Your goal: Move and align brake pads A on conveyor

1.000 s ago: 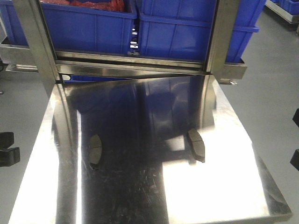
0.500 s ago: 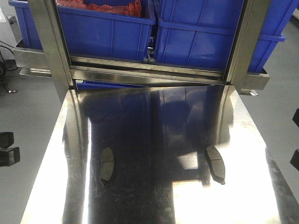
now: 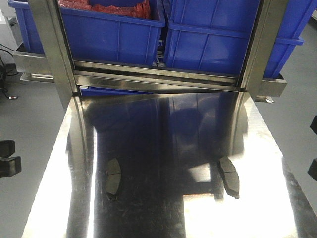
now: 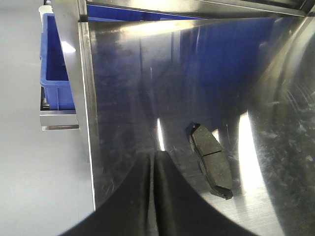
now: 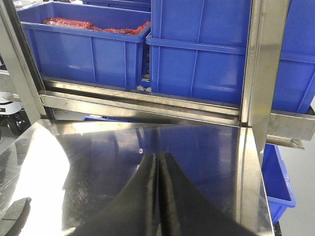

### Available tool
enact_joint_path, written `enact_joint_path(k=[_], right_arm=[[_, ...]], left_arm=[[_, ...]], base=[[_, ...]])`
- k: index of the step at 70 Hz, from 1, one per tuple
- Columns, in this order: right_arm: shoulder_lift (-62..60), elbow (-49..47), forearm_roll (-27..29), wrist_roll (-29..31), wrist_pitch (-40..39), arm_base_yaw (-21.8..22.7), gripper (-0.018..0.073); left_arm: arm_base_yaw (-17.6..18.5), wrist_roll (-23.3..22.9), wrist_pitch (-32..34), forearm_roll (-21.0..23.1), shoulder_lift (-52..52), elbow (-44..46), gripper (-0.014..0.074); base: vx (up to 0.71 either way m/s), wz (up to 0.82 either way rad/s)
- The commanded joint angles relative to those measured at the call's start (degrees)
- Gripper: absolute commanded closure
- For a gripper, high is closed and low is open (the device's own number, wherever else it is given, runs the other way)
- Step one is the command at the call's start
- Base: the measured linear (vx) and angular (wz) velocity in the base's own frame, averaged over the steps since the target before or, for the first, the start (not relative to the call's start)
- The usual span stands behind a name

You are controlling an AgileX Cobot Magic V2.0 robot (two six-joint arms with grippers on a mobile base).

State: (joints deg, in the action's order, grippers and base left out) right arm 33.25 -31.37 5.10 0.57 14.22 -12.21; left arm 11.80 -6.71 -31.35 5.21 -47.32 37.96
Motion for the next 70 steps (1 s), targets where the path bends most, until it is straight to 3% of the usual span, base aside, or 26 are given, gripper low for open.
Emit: enact_joint_path(k=[1, 70], right_arm=[[0.1, -1.6, -0.2, 0.4, -4.3, 0.2, 0.0568], [0.1, -1.6, -0.2, 0.4, -4.3, 0.2, 0.0568]], left_arm=[[0.2, 0.1, 3.4, 0.3, 0.2, 1.4, 0.0604], [0.2, 0.1, 3.4, 0.3, 0.2, 1.4, 0.0604]], base=[[0.00, 0.00], [0.00, 0.00]])
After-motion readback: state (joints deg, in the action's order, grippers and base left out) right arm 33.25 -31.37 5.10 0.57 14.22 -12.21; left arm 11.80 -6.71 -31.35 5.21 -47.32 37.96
